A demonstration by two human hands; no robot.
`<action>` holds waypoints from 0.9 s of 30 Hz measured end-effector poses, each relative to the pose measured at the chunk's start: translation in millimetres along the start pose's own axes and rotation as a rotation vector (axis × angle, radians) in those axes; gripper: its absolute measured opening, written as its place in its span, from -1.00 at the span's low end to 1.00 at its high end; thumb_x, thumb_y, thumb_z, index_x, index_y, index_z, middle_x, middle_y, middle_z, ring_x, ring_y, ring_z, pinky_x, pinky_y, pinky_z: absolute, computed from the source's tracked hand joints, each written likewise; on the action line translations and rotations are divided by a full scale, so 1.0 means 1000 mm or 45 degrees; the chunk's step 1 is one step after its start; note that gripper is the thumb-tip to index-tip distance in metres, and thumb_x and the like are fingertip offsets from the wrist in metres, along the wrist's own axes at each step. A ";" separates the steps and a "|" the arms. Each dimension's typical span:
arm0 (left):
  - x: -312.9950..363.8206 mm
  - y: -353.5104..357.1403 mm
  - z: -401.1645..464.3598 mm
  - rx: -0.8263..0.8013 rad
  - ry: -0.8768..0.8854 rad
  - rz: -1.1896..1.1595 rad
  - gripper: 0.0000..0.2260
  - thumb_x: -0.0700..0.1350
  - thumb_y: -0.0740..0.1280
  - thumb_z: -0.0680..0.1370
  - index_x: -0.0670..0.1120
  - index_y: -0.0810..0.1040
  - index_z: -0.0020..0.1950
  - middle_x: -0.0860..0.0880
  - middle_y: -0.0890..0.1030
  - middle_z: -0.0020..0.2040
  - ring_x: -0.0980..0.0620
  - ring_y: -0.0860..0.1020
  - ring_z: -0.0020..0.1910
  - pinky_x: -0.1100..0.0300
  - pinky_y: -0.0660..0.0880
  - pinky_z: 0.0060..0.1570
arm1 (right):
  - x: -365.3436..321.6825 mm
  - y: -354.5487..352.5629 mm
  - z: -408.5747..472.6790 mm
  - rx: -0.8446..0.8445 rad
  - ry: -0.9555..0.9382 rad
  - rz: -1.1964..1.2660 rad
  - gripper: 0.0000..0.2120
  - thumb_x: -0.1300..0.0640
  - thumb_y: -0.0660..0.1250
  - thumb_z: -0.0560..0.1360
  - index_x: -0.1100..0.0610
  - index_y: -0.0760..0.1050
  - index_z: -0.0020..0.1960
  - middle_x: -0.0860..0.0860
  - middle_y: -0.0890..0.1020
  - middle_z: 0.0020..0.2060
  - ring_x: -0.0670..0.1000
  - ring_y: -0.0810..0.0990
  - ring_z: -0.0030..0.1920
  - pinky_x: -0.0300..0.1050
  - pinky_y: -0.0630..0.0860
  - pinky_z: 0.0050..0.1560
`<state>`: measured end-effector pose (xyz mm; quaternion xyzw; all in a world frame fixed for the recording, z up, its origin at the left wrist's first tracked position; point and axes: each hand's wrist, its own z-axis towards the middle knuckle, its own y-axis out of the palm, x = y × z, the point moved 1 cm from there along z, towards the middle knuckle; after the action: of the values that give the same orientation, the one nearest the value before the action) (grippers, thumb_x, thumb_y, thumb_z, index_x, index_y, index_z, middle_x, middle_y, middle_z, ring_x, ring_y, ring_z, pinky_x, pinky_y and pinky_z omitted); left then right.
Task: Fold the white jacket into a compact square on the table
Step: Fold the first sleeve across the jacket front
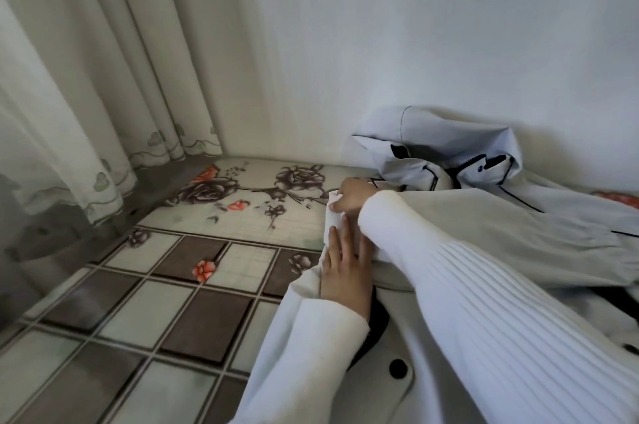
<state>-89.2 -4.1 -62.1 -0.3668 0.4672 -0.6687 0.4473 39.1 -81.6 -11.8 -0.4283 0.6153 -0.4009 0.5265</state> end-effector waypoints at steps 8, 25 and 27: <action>-0.008 0.016 0.012 -0.343 -0.106 -0.124 -0.49 -0.27 -0.10 0.64 -0.08 -0.24 0.55 -0.10 -0.29 0.55 -0.22 -0.21 0.54 -0.04 0.06 0.49 | 0.005 0.013 0.004 0.294 -0.070 0.058 -0.80 0.18 0.10 0.59 0.14 0.50 -0.01 0.15 0.57 0.16 0.17 0.52 0.21 -0.03 0.41 0.16; -0.007 0.009 0.008 -0.204 -0.061 -0.053 -0.56 -0.20 -0.03 0.62 -0.10 0.16 0.52 -0.17 0.12 0.55 -0.17 0.13 0.53 0.04 0.19 0.47 | 0.009 0.030 0.011 0.439 -0.165 -0.321 -0.75 0.18 0.07 0.61 0.19 0.44 0.20 0.14 0.55 0.20 0.16 0.48 0.25 0.02 0.37 0.20; -0.010 0.013 0.010 -0.481 -0.063 -0.031 -0.54 -0.18 -0.09 0.66 -0.11 -0.13 0.56 -0.13 -0.16 0.57 -0.19 -0.17 0.55 -0.04 -0.08 0.52 | 0.015 0.045 0.012 0.392 -0.152 -0.398 -0.72 0.14 0.03 0.63 0.19 0.35 0.27 0.14 0.50 0.26 0.14 0.43 0.31 0.02 0.31 0.26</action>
<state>-73.6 -0.2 -72.7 -0.4660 0.5690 -0.5651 0.3737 44.9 -82.3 -60.0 -0.4562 0.4408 -0.5406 0.5526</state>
